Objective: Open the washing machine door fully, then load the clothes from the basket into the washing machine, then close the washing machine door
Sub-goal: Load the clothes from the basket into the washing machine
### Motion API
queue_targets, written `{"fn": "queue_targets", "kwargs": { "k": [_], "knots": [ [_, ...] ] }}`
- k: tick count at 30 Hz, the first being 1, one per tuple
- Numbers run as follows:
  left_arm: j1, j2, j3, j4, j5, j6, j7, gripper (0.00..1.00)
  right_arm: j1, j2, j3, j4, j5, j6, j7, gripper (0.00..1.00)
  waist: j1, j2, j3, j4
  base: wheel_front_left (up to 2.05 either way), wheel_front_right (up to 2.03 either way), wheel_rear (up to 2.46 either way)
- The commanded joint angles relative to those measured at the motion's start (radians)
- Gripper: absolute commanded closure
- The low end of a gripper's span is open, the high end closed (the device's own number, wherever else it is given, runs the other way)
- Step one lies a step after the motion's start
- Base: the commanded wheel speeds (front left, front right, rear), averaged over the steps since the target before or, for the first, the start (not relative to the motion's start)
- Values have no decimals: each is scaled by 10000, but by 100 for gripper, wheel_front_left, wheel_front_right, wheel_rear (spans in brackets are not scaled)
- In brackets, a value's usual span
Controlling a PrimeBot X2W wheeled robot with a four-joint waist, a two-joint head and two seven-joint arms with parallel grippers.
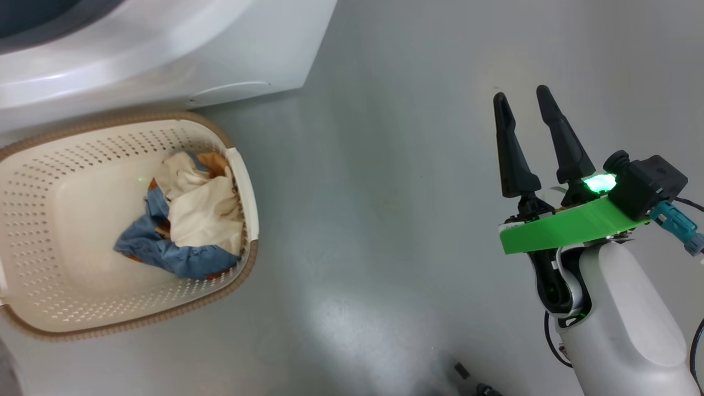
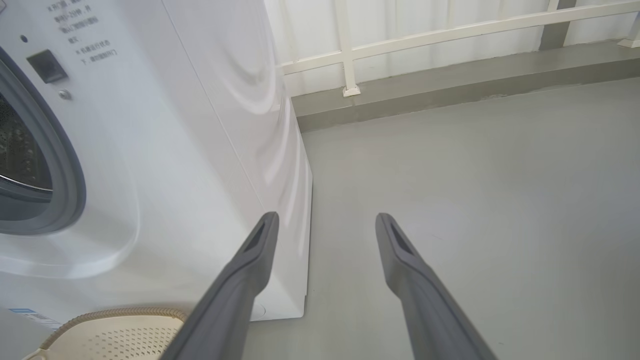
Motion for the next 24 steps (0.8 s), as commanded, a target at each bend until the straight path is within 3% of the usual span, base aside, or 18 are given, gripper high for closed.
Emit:
{"fn": "queue_targets", "kwargs": {
  "k": [1,14,24],
  "knots": [
    [366,387,197,-238,-32,-5,-49,0,136,18,118,-193,-125,54,-80,0,1,0,-127,83,0,0,0],
    [2793,-374,994,-1299,-7,161,-49,0,378,-24,-115,-24,-535,54,-80,0,1,0,-1135,590,0,0,0],
    [5310,-1167,1586,-2344,123,72,-49,0,881,-502,-121,188,-538,54,-80,0,1,0,-2356,1151,0,0,0]
  ]
}}
